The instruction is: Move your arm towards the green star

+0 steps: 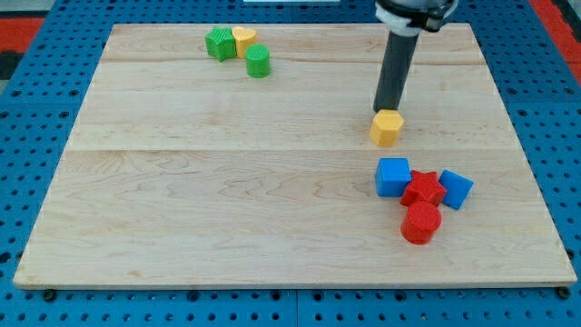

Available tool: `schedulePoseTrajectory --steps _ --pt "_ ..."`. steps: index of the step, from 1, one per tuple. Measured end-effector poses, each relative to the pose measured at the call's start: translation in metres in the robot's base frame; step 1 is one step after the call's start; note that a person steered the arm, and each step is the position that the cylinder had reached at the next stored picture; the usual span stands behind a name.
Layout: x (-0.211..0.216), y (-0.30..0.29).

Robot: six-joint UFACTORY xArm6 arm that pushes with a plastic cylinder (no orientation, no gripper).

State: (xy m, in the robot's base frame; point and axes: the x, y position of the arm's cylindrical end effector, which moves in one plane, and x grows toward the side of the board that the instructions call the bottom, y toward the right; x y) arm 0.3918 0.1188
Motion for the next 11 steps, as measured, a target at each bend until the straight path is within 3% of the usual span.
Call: schedulePoseTrajectory --steps 2,4,5,6,7,11 --pt "0.069 0.032" --pt "0.007 -0.106" --pt "-0.042 -0.214" --pt "-0.119 -0.333" --pt "-0.174 -0.382" --pt "-0.165 -0.213"
